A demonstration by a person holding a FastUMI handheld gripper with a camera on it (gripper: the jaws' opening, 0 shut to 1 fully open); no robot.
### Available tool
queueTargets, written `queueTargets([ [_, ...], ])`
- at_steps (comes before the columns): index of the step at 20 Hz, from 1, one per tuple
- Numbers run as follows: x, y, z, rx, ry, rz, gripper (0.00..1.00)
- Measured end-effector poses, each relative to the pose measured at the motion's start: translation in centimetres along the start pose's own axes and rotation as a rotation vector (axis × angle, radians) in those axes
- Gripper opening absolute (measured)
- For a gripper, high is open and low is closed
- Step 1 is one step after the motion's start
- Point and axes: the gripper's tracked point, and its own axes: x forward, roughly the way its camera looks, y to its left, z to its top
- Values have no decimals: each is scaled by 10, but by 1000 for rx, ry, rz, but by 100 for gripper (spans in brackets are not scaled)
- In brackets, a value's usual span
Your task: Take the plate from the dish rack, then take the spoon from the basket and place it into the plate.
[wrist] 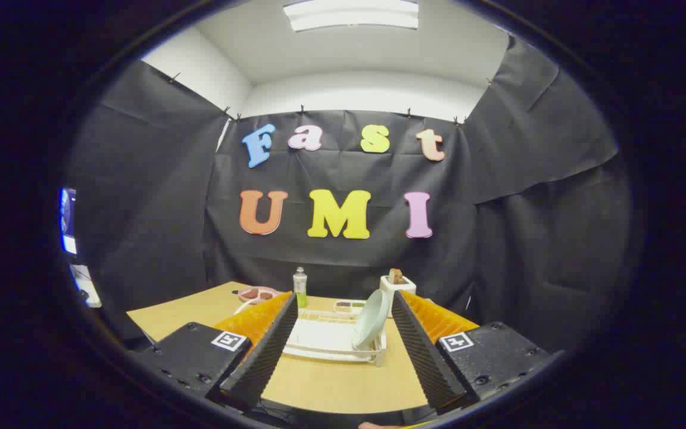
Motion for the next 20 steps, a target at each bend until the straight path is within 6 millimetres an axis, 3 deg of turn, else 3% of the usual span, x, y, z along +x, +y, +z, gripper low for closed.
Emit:
queueTargets([
  [2,-1,0,-4,24,3,6,100],
  [12,1,-42,-14,110,56,-37,100],
  [20,26,-62,-19,108,104,-46,100],
])
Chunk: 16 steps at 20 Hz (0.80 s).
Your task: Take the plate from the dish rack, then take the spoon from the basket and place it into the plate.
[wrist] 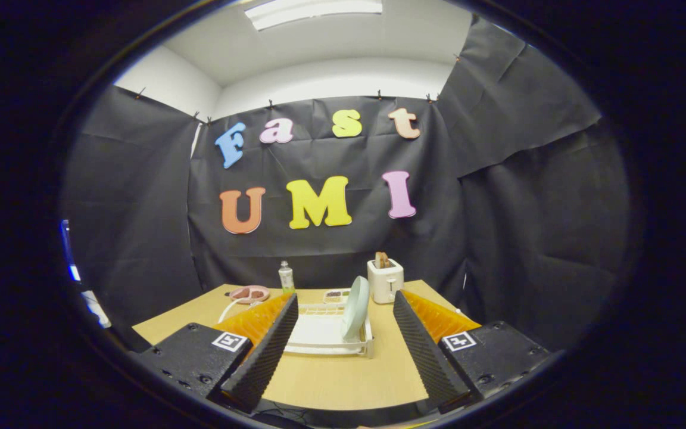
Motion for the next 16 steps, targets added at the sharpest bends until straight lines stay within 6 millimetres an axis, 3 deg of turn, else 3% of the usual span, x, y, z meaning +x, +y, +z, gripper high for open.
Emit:
queueTargets([
  [6,53,-3,16,-4,57,-12,100],
  [16,185,-9,0,89,332,34,100],
])
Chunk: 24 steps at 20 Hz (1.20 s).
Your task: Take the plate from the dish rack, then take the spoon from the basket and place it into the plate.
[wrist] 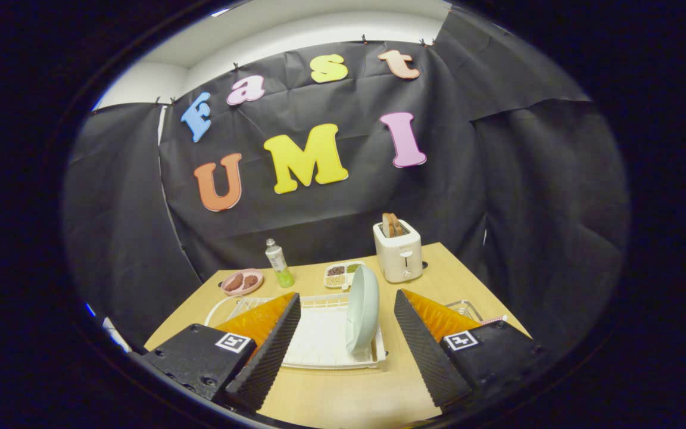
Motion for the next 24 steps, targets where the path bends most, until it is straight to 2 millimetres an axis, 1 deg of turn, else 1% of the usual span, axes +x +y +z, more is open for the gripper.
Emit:
queueTargets([
  [2,26,1,-2,-27,88,-9,100],
  [4,52,4,-8,-59,183,-5,100],
  [6,77,7,-11,-121,269,-5,100],
  [10,106,-9,2,-158,335,-83,100],
  [12,120,-16,5,-168,385,-114,100],
  [15,137,-32,10,-190,481,-182,99],
  [16,141,-35,10,-202,512,-194,96],
  [17,147,-34,10,-213,548,-196,89],
  [20,157,-34,7,-236,625,-194,82],
  [22,160,-46,1,-246,693,-252,74],
  [23,158,-46,-2,-229,729,-260,62],
  [24,158,-41,-5,-214,758,-249,50],
])
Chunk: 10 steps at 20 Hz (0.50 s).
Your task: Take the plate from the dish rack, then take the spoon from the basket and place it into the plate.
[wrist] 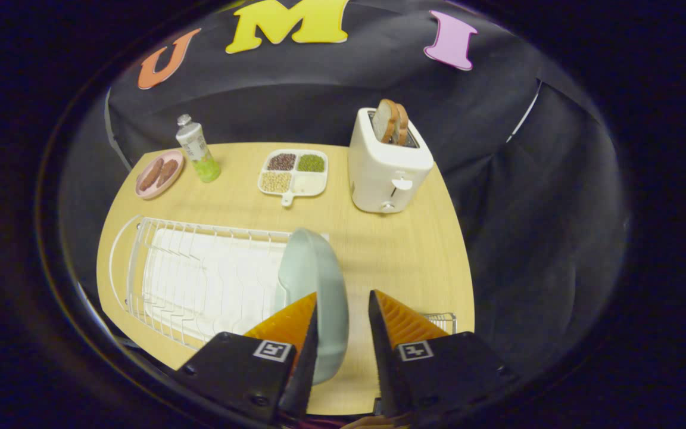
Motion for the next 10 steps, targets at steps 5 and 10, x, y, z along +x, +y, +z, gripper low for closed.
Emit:
queueTargets([
  [5,-7,7,-3,16,50,-49,25],
  [10,-18,6,-2,32,28,-156,20],
])
